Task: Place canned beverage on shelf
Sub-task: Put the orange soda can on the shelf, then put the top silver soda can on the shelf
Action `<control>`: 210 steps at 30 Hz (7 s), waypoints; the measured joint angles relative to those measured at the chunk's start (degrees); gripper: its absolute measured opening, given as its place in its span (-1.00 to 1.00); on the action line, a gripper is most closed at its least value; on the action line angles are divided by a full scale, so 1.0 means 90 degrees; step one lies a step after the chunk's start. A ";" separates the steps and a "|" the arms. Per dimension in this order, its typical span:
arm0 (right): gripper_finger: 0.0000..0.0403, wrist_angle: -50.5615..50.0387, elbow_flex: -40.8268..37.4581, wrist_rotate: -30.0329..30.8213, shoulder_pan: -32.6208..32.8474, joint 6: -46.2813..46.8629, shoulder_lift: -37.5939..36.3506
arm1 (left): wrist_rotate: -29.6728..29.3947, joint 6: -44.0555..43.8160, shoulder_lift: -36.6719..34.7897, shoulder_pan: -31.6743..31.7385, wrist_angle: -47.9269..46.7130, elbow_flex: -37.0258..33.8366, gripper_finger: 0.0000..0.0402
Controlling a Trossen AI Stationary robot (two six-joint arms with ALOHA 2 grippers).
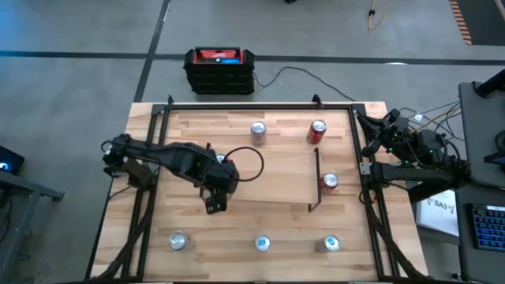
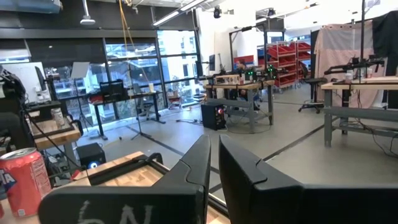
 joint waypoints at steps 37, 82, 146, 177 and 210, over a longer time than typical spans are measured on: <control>-0.89 0.0000 -0.0002 0.0000 -0.0002 0.0000 0.0000 | 0.0264 0.0389 -0.0002 0.0578 0.0001 -0.0007 0.46; -0.89 -0.0002 0.0000 0.0002 0.0000 0.0000 0.0002 | 0.0291 0.0044 -0.0036 0.0466 -0.0015 -0.0323 0.55; -0.89 -0.0001 -0.0002 0.0000 -0.0002 0.0000 0.0002 | -0.1741 -0.0654 0.0296 -0.1785 0.0169 0.0627 0.03; -0.89 0.0000 0.0000 0.0000 -0.0002 0.0000 0.0002 | -0.1736 -0.0955 0.0668 -0.1488 0.0000 0.0333 -0.03; -0.89 0.0000 0.0000 0.0002 0.0000 0.0000 0.0002 | -0.3412 0.0676 0.0374 -0.1920 0.0001 0.1940 -0.03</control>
